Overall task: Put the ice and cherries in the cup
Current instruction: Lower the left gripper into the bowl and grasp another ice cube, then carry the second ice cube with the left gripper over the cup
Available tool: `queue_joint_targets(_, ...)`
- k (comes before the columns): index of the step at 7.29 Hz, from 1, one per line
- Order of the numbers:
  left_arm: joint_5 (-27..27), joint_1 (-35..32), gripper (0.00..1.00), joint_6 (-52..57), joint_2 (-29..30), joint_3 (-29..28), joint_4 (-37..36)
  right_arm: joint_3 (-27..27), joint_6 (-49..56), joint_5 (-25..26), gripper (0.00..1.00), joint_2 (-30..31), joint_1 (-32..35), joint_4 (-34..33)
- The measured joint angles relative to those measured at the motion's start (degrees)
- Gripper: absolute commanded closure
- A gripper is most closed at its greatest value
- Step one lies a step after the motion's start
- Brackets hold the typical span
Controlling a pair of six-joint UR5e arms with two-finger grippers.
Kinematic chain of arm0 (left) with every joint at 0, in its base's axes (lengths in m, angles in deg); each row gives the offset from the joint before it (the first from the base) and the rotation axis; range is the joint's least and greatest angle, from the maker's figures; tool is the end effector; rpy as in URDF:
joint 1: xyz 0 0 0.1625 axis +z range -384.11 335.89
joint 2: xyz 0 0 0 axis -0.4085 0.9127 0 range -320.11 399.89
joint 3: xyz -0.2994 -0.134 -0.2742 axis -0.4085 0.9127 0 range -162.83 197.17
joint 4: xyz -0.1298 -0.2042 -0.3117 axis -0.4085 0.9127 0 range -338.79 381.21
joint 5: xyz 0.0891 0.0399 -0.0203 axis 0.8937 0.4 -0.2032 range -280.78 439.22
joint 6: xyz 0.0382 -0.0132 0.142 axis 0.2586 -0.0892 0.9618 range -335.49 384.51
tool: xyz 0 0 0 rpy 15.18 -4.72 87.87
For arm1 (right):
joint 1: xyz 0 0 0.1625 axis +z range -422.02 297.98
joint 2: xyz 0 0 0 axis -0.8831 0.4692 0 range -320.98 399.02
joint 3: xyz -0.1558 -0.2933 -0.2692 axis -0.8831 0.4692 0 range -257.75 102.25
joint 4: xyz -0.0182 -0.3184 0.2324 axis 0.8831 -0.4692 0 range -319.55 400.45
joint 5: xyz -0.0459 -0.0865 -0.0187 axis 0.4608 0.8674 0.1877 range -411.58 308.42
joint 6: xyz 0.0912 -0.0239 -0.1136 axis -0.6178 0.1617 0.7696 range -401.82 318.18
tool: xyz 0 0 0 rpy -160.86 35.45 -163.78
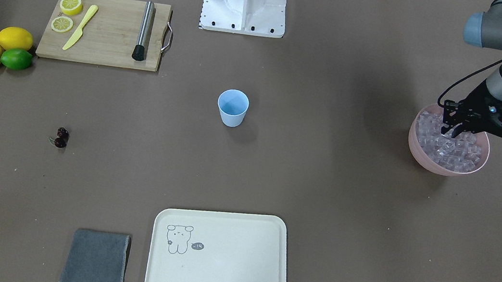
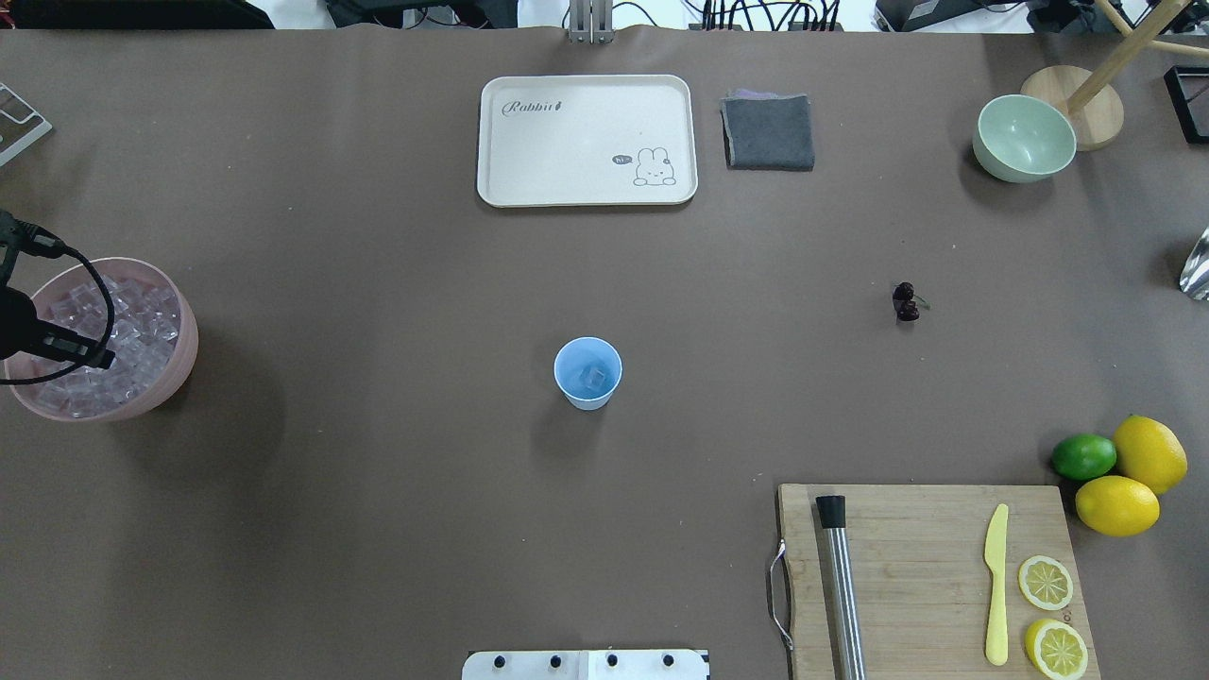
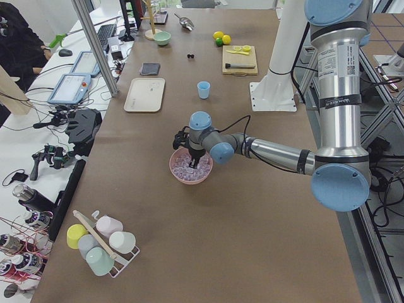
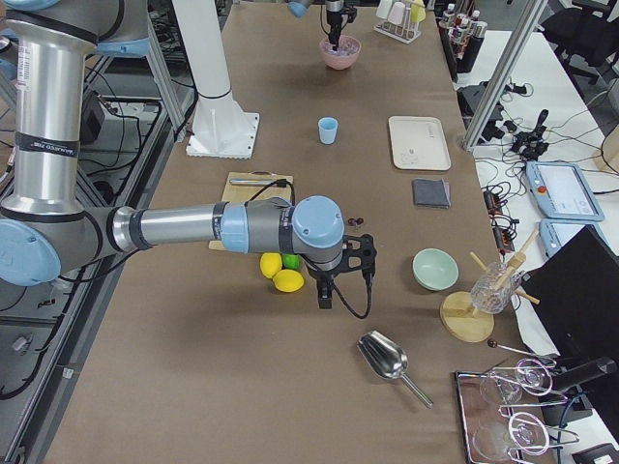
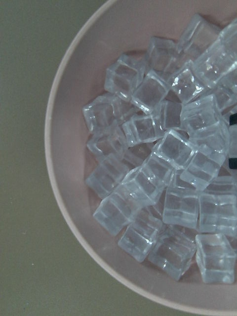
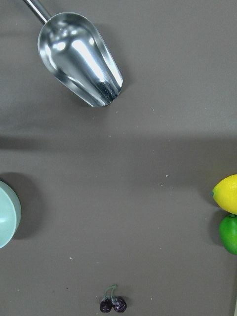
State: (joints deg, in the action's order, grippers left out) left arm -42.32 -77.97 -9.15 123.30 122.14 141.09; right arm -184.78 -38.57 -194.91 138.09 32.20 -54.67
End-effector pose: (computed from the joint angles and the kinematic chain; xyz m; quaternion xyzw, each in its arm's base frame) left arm 0.2345 -0.4163 0.5702 0.1118 0.3910 0.1088 0.9071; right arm 0.0447 -0.4023 0.6164 0.0513 -0.4462 -0.0035 0.8935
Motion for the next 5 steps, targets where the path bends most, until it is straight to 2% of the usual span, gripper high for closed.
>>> queue_joint_targets(3,0.36,-4.27,1.00,0.17,1.34,4.62,0.07,-0.57,0.00,-0.10,0.00,-0.09,0.07,0.06)
queue_joint_targets(5,0.54,-6.38,1.00,-1.43,7.48,6.22,0.03,-0.91,0.00,-0.13,0.00,-0.09,0.08,0.10)
